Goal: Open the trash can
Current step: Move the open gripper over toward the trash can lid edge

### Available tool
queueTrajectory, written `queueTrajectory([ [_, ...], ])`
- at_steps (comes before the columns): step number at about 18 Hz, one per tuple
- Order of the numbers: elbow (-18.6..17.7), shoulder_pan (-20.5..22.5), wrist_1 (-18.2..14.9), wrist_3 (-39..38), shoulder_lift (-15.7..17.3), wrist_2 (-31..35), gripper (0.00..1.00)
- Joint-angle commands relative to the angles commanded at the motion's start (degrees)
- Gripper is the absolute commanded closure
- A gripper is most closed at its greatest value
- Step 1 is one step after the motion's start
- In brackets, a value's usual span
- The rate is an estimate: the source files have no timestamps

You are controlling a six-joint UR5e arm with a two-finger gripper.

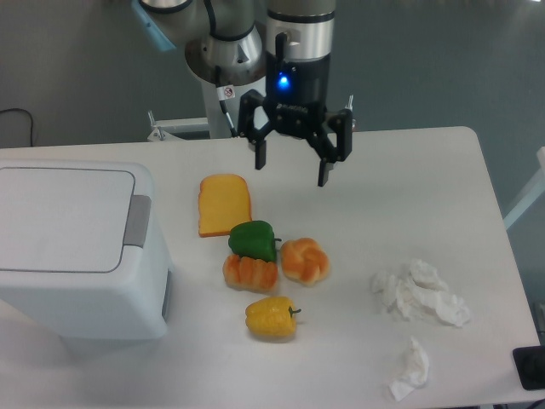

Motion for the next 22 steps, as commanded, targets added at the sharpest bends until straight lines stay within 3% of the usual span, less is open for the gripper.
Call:
queueTrajectory([
  [8,1.67,-0.70,0.09,-25.05,-1.32,-11.15,0.00],
  [22,1.67,-6.42,0.00,-33.67,-4.75,-16.08,0.00],
])
